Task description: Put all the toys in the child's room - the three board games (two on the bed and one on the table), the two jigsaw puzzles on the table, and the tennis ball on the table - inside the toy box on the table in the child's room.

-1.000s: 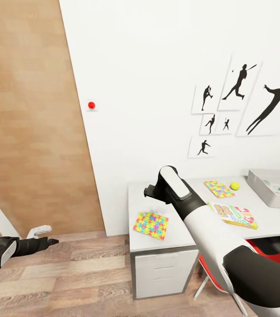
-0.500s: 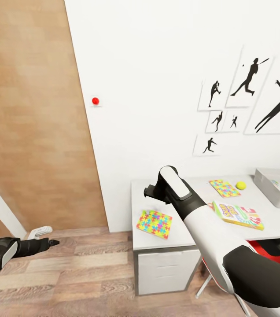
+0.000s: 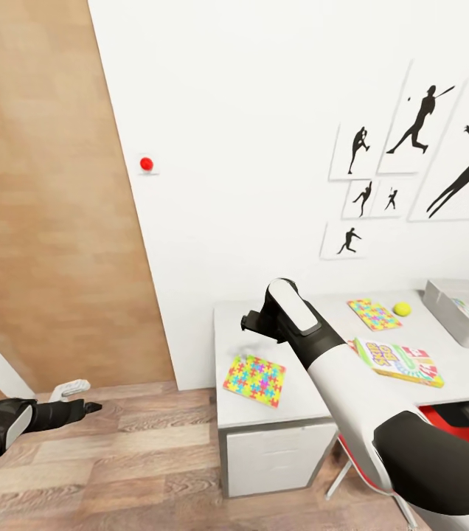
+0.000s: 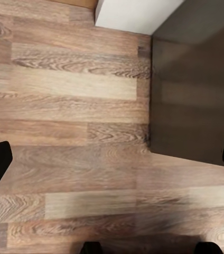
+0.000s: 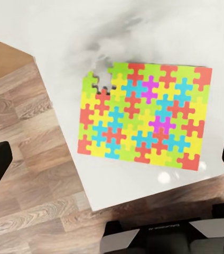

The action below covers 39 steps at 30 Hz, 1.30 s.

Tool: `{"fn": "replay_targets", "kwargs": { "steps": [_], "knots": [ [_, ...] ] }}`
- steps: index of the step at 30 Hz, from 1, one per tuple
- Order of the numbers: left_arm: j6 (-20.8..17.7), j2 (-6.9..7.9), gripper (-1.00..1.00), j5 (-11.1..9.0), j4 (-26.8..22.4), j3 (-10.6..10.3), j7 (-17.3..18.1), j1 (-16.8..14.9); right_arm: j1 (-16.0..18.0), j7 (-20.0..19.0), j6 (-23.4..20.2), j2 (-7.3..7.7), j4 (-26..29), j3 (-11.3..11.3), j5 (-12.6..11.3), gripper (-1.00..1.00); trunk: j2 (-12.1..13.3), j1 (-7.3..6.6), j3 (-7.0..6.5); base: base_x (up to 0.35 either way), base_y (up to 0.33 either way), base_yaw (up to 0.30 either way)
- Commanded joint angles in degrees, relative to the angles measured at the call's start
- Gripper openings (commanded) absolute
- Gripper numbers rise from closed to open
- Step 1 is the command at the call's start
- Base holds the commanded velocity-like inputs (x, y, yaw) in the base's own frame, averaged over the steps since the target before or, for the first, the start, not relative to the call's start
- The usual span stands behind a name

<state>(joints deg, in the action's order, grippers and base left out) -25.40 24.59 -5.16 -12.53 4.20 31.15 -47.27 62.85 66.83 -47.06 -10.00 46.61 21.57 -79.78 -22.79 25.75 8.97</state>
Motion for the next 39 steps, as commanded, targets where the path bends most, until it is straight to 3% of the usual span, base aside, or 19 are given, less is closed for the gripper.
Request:
{"fn": "replay_targets", "kwargs": {
  "steps": [1, 39],
  "knots": [
    [-0.57, -0.02, 1.0, -0.38, -0.04, 0.35, 0.07, -0.03, 0.08, 0.47, -0.39, 0.0, 0.0, 0.06, -0.37, 1.0, -0.13, 0.03, 0.22, 0.006, 0.0, -0.145],
    [-0.75, -0.52, 1.0, -0.55, -0.04, 0.37, 0.0, -0.02, 0.08, 0.17, -0.56, 0.0, -0.03, 0.27, -0.63, 1.0, -0.13, 0.03, 3.49, 0.053, 0.024, -0.15]
  ]
}}
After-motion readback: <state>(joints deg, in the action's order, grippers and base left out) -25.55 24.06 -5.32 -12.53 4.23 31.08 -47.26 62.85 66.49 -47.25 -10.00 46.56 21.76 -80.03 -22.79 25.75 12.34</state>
